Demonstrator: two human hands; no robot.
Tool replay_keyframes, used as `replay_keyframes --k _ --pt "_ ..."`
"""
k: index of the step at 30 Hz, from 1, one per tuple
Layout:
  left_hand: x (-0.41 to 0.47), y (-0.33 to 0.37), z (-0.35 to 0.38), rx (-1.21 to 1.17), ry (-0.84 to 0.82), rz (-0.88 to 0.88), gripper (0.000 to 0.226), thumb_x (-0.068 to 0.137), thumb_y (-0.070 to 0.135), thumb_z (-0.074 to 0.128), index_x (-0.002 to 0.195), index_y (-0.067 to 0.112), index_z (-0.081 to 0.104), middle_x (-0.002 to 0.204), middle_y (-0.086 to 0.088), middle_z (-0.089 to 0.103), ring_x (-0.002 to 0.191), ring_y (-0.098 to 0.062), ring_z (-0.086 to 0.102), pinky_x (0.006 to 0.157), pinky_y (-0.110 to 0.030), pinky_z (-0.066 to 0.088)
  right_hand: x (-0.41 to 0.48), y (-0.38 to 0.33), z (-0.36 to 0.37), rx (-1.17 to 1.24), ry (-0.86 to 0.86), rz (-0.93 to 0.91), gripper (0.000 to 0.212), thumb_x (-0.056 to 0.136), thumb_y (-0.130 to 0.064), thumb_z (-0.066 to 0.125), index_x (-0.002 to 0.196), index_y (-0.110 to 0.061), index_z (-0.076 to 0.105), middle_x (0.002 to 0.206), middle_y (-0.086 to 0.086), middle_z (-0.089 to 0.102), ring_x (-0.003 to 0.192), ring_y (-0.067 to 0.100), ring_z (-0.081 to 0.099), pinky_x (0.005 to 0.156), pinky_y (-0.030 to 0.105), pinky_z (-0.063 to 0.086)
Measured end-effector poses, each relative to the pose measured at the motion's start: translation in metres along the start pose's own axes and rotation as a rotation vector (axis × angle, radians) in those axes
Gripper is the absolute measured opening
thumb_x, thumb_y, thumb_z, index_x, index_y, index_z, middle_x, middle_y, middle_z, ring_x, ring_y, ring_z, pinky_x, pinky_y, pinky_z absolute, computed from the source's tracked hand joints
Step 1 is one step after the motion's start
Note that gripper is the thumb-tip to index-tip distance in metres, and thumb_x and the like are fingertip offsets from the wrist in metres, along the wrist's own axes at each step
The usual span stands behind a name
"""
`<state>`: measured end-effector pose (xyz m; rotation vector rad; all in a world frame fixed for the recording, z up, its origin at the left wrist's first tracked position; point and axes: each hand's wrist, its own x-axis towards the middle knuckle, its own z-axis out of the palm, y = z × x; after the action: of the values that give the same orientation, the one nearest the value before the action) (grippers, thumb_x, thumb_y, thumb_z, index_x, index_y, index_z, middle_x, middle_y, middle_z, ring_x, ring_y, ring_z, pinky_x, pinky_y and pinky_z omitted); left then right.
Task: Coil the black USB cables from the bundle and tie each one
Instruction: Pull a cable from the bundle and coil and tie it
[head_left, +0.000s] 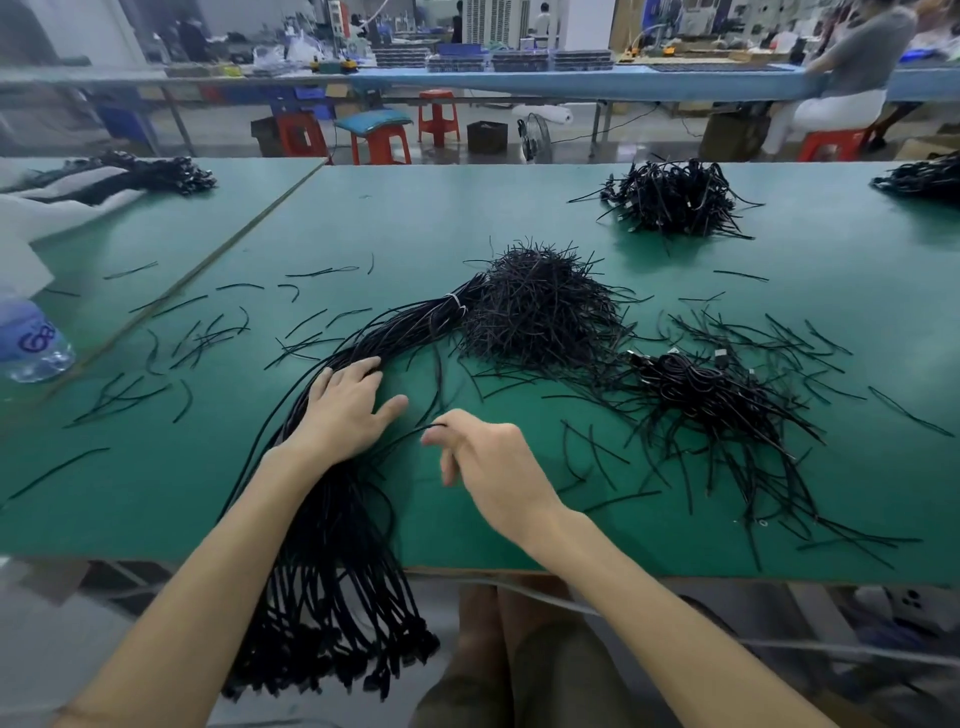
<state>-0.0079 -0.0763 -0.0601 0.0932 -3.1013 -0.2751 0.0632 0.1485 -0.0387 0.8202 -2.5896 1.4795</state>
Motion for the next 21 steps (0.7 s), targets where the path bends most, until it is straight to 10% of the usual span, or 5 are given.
replay_keyframes --k 5,12,21 --pt "-0.001 -0.003 0.002 0.010 0.010 0.020 0.066 0.104 0.053 0.044 0.155 0.013 0.038 0.167 0.009 0.022 0.153 -0.016 0.023 0.128 -0.039 0.001 -0.004 0.005 -0.028 0.018 0.090 -0.031 0.035 0.108 -0.032 0.047 0.083 -0.013 0.062 0.052 -0.005 0.047 0.046 0.018 0.038 0.052 0.031 0.034" --pt "-0.005 -0.004 -0.002 -0.013 0.012 0.029 0.063 0.105 0.050 0.044 0.156 0.014 0.038 0.167 0.011 0.022 0.153 -0.014 0.022 0.128 -0.037 0.002 0.001 0.014 -0.069 -0.028 0.358 0.006 0.022 0.102 -0.003 0.053 0.088 -0.016 0.064 0.071 -0.022 0.062 0.049 0.001 0.050 0.050 0.013 0.035" --pt "-0.005 -0.006 -0.001 -0.020 0.024 0.047 0.061 0.105 0.048 0.044 0.155 0.014 0.039 0.167 0.011 0.023 0.153 -0.011 0.022 0.128 -0.037 0.001 0.009 0.043 -0.109 0.287 0.752 0.365 0.041 0.109 -0.035 0.043 0.078 -0.014 0.059 0.063 -0.006 0.053 0.050 0.004 0.039 0.052 0.020 0.033"
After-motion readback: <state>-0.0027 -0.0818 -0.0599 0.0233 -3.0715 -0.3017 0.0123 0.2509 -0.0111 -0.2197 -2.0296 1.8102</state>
